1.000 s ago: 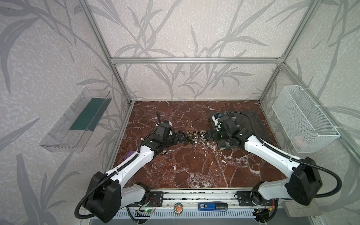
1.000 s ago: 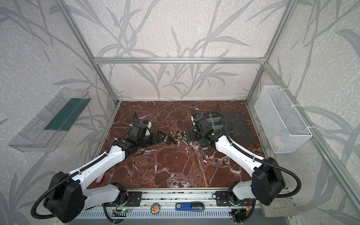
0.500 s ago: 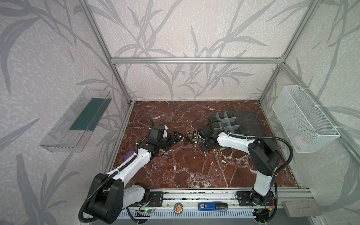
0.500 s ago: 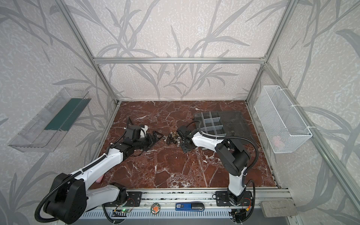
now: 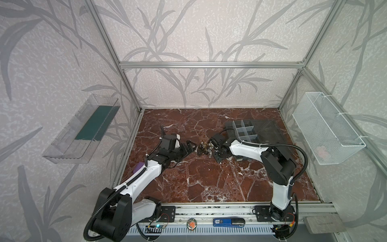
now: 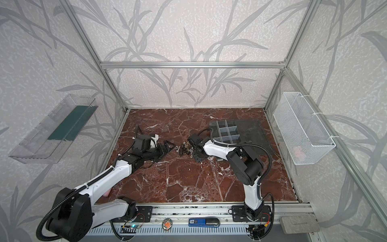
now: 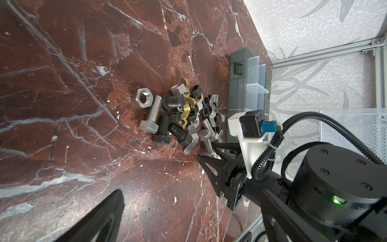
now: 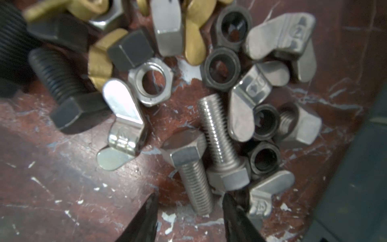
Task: Sort the screws and nuts into containers
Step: Pick up the screw from the center of the table.
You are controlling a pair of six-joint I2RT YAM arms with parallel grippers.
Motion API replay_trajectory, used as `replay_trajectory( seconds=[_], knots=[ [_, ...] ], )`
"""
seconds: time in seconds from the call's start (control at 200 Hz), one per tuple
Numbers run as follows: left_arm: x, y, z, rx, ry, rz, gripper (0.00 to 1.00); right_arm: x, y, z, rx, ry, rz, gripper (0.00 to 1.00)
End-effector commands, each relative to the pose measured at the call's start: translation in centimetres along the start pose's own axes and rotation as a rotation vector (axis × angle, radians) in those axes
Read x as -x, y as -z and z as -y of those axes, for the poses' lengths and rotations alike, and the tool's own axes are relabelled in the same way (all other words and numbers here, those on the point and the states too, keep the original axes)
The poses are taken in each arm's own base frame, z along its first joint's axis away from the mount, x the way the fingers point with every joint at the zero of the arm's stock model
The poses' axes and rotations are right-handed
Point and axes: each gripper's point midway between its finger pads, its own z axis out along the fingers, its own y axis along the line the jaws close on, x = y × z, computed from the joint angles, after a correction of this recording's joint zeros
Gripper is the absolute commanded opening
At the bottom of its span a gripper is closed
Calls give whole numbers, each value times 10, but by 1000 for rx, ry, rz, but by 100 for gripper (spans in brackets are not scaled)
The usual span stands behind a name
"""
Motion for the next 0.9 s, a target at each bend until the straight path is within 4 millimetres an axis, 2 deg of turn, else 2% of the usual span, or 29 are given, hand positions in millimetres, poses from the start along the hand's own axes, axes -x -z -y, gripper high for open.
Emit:
replay_trajectory(
  seconds=[0.0, 0.105, 0.38, 0.46, 0.675, 0.815, 0.895],
  knots=[
    [0, 1, -4, 12, -4, 5, 99, 3, -2, 4, -22, 19, -8, 48],
    [0, 1, -4, 16, -8, 3, 99, 6, -5, 4, -29, 26, -15, 46],
    [0, 2, -6, 26, -14, 9, 99, -2, -12, 7, -52, 26, -43, 32],
    [1, 1, -5, 26, -14, 9, 99, -5, -11, 8, -54, 23, -44, 27],
    [3, -1, -5, 33, -20, 10, 99, -11, -2, 10, -51, 5, -32, 26],
    [3, -4, -4, 35, -21, 3, 99, -12, 0, 11, -51, 2, -25, 18],
    [3, -4, -2, 32, -23, 1, 99, -11, 1, 12, -52, 1, -25, 17]
  ],
)
